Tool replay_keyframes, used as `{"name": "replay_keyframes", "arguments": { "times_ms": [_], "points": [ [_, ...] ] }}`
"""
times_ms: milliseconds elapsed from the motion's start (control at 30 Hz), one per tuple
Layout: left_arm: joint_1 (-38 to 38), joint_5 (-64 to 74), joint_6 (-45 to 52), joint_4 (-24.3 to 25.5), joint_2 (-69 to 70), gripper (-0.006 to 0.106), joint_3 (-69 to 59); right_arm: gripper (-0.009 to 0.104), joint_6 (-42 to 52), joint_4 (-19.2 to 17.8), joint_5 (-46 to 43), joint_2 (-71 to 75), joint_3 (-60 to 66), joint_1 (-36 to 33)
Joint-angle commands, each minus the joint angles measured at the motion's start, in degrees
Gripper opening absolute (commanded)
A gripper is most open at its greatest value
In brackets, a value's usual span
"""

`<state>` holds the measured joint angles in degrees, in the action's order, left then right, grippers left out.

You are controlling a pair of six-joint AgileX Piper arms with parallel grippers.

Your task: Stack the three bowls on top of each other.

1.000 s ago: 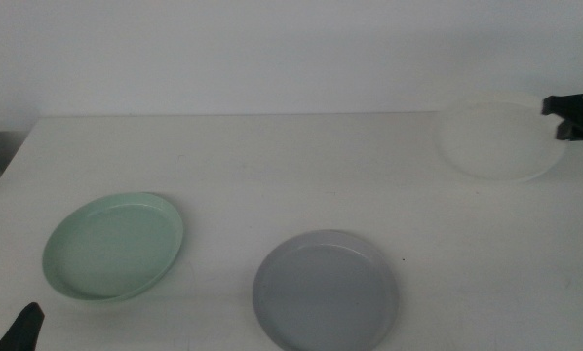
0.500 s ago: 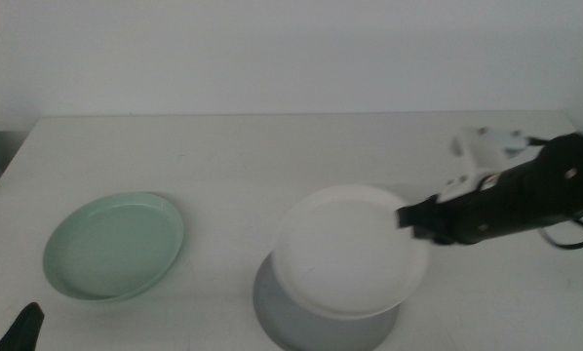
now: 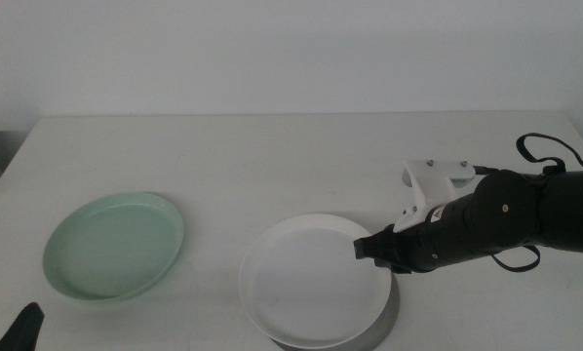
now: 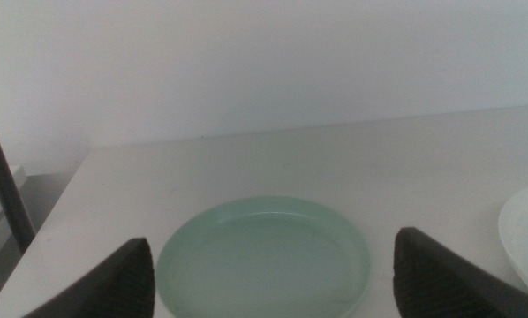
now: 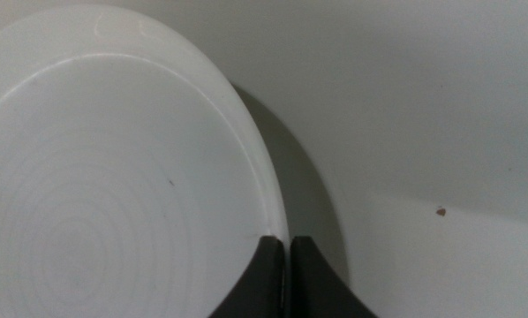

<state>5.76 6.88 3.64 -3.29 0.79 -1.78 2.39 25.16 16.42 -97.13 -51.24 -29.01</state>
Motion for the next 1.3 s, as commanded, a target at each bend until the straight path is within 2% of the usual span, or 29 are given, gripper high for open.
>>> {"name": "replay_keyframes", "arguments": {
  "times_ms": [0,300,733,933,1067,1267],
  "points": [
    [-0.07,-4.72,-0.29,-0.85,0.76,0.092,0.27,-0.001,0.1,-0.21,-2.32,2.46,-1.26,-0.05],
    [-0.07,-4.72,-0.29,-0.85,0.76,0.092,0.27,-0.001,0.76,-1.01,0.97,4.32,-1.26,0.0],
    [-0.07,-4.72,-0.29,-0.85,0.76,0.092,0.27,-0.001,-2.39,-8.97,0.73,4.37,-1.26,0.24],
    [-0.07,-4.72,-0.29,-0.85,0.76,0.092,0.27,0.0,-2.39,-9.47,1.76,4.37,-1.26,0.24],
    [-0.07,-4.72,-0.29,-0.85,0.76,0.092,0.27,0.008,-1.78,-10.39,1.94,4.37,-1.26,0.24],
    [-0.07,-4.72,-0.29,-0.85,0.76,0.092,0.27,0.032,-0.75,-11.3,2.99,4.92,-2.07,0.24]
  ]
}}
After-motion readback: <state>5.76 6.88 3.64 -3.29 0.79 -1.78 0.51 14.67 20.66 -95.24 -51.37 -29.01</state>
